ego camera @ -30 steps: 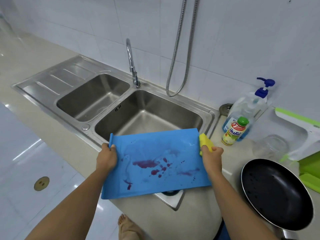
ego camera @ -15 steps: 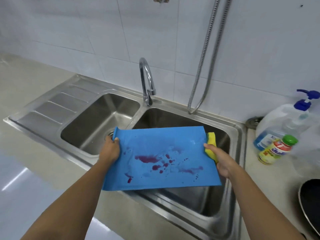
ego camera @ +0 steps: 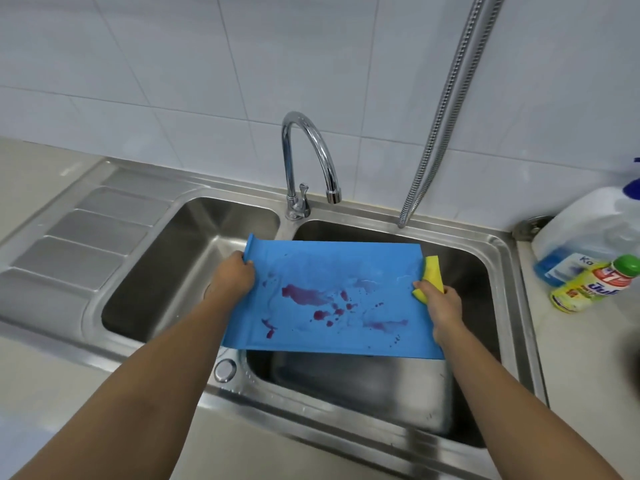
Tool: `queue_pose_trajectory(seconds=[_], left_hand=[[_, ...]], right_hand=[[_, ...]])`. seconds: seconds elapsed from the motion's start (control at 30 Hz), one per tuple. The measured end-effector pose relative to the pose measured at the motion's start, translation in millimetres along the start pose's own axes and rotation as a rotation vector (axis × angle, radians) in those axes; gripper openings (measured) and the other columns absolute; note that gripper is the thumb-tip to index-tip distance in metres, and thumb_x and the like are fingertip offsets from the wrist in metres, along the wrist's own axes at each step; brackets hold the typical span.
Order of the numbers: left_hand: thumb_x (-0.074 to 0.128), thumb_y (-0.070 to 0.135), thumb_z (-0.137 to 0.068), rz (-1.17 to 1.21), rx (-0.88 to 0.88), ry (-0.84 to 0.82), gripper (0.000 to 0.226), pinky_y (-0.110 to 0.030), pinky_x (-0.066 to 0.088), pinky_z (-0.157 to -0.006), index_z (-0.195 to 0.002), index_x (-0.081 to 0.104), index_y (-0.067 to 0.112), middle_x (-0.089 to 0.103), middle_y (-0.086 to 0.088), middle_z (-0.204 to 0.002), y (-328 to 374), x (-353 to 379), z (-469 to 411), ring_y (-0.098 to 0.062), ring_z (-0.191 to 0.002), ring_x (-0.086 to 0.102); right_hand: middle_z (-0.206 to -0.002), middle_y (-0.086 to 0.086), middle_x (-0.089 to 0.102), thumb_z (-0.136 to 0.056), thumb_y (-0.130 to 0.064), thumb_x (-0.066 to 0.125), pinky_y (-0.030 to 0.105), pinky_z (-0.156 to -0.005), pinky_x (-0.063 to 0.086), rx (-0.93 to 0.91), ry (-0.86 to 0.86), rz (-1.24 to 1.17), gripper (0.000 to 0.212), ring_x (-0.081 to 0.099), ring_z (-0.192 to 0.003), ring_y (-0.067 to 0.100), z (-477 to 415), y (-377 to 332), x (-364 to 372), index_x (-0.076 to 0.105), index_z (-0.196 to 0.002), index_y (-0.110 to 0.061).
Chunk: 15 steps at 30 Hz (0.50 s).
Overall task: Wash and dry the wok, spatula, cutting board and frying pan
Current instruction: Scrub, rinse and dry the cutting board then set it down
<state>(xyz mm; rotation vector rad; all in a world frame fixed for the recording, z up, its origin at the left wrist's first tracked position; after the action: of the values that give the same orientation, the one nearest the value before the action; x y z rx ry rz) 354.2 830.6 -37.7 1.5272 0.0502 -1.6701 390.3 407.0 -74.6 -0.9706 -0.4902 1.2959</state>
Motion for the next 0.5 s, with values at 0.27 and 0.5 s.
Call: queue_pose_trajectory(seconds=[0.27, 0.5], left_hand=[[0.047, 0.021, -0.097, -0.034, 0.084, -0.044, 0.031, -0.04, 0.046, -0.088, -0.119, 0.06, 0.004, 0.064, -0.016, -0.118, 13.3, 8.4, -44.6, -0.035, -0.108, 0.058], [0.047, 0.021, -0.097, -0.068, 0.079, -0.023, 0.032, -0.041, 0.046, -0.09, -0.122, 0.058, 0.004, 0.062, -0.015, -0.122, 20.2, 14.1, -61.8, -0.035, -0.113, 0.056]], right_hand=[[-0.098, 0.007, 0.062, -0.077, -0.04, 0.072, 0.048, -0.088, 0.052, 0.06, 0.043, 0.004, 0.045, 0.063, -0.092, 0.029, -19.0, 3.5, 13.4, 0.053, -0.11, -0.015], [-0.093, 0.006, 0.064, -0.071, -0.043, 0.073, 0.045, -0.084, 0.054, 0.06, 0.071, -0.006, 0.043, 0.064, -0.087, 0.027, -27.9, -1.3, 22.9, 0.056, -0.1, -0.016]])
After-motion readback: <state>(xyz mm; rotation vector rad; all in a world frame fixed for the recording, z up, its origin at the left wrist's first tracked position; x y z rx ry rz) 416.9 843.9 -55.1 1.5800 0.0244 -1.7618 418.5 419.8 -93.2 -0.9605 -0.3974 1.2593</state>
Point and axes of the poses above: each hand's wrist, its own z-axis away from the middle knuckle, its own x-axis out of the palm, y = z × x, the point moved 6 cm from there along -z, towards the middle knuckle
